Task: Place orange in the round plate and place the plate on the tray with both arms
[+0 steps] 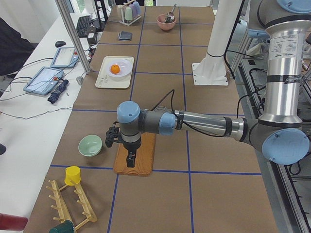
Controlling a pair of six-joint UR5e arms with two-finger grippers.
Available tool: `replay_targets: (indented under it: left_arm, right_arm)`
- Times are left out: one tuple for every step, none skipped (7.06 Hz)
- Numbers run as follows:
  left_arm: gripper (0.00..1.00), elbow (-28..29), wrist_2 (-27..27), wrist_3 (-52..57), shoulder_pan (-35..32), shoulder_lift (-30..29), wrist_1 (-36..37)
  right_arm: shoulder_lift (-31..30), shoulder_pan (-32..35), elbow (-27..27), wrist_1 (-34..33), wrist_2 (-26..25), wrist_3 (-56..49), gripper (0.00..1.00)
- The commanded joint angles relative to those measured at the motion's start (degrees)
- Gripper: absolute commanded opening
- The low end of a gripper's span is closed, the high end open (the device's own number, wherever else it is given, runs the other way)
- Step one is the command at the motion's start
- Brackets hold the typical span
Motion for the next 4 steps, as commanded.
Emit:
replay_targets:
  left_arm:
    - [0.99,-0.16,-3.64,-0.02,-0.32,4.06,-0.01]
    - [0.99,-0.25,-6.03,-0.02,-1.19,4.16,-0.01]
    - [0.99,0.19,-6.05,-0.11,-1.46,3.9,-0.01]
    - [0.99,0.37,-6.05,-0.11,-1.46,3.64,0.08]
  right_arm:
    - [-0.37,0.11,-0.78,-0.19,3.52,2.72,1.0]
    - [-0.45,0.11,-0.7,-0.19,4.33,4.14,1.0]
    - [-0.54,0.11,-0.61,-0.19,4.52,4.15,1.0]
    - [-0.63,0.11,-0.69,-0.19,5.04,4.24,1.0]
